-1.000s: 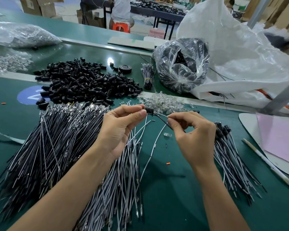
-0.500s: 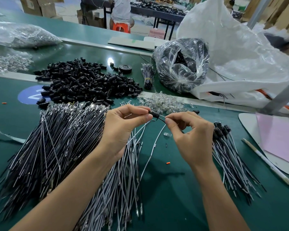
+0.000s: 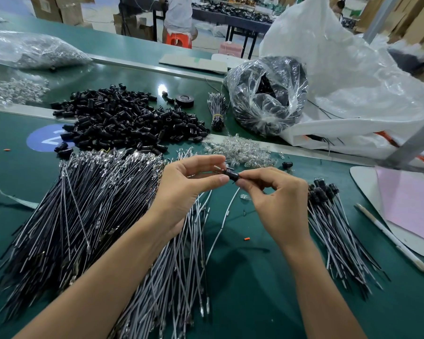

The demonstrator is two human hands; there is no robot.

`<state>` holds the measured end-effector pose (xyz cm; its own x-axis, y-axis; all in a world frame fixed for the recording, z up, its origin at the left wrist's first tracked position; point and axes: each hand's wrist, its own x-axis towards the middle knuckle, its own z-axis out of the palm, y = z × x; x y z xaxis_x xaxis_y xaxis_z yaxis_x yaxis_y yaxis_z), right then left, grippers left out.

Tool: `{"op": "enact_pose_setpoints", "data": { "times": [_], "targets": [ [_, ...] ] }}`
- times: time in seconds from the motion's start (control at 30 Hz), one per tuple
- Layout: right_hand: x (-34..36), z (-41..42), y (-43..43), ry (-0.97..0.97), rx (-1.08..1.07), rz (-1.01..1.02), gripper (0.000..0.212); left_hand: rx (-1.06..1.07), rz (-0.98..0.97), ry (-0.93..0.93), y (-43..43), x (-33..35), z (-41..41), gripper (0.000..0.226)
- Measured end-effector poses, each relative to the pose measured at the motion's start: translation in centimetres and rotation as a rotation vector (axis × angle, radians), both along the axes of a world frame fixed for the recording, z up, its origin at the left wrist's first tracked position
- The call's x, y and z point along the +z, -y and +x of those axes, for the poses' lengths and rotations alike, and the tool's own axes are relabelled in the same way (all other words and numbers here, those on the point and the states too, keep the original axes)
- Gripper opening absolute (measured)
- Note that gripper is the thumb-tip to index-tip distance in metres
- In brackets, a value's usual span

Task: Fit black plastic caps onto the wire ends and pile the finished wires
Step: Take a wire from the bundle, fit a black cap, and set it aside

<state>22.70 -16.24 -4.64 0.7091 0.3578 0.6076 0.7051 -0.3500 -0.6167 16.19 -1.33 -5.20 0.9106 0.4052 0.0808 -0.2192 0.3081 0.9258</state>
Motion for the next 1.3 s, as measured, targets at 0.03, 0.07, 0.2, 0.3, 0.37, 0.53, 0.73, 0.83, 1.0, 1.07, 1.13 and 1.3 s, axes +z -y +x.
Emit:
{"op": "enact_pose_setpoints", "data": {
  "times": [0.03,0.07,0.2,0.3,0.37,0.53,0.73,0.83,1.0,1.07,1.13,1.3],
  "targets": [
    [0.0,0.0,0.0,-0.017,0.003,0.001,0.016,-0.001,0.000,-0.004,0.0,0.0,0.0,0.038],
    [0.0,0.0,0.0,-0.039,0.007,0.002,0.018,-0.003,-0.002,-0.009,-0.1,0.0,0.0,0.036],
    [0.1,-0.1,-0.1,-0.081,0.074,-0.057,0.031,-0.029,0.009,-0.029,-0.1,-0.1,0.0,0.026],
    [0.2,-0.2,-0.1,-0.037,0.097,-0.075,0.026,-0.034,0.016,-0.047,-0.2,-0.2,0.0,0.024],
    [0.2,-0.3,-0.1,0.008,0.070,-0.086,0.021,-0.035,0.011,-0.057,0.0,-0.2,0.0,0.023],
    [0.0,-0.6,-0.3,0.078,-0.011,-0.090,0.014,0.060,0.018,-0.038,0.6,0.2,0.1,0.013],
    [0.2,-0.1,0.1,-0.083,0.022,-0.012,0.015,0.198,0.086,-0.023,0.0,1.5,-0.2,0.005],
    [0.4,0.6,0.8,-0.127,-0.018,0.003,0.016,0.300,0.070,0.005,-2.5,2.9,-1.1,0.009],
    [0.7,0.8,1.1,-0.297,0.081,0.114,0.016,0.337,0.283,-0.034,-4.6,4.3,-2.1,0.005],
    [1.0,0.7,1.2,-0.467,0.166,0.309,0.014,0.222,0.337,-0.122,-5.2,4.9,-2.8,0.007],
    [1.5,0.8,1.6,-0.593,0.283,0.528,0.013,-0.071,0.514,-0.270,-6.4,5.3,-3.8,0.014],
    [2.0,0.7,2.1,-0.609,0.467,0.515,0.019,-0.466,0.419,-0.171,-6.4,6.2,-4.9,0.059]
  ]
}}
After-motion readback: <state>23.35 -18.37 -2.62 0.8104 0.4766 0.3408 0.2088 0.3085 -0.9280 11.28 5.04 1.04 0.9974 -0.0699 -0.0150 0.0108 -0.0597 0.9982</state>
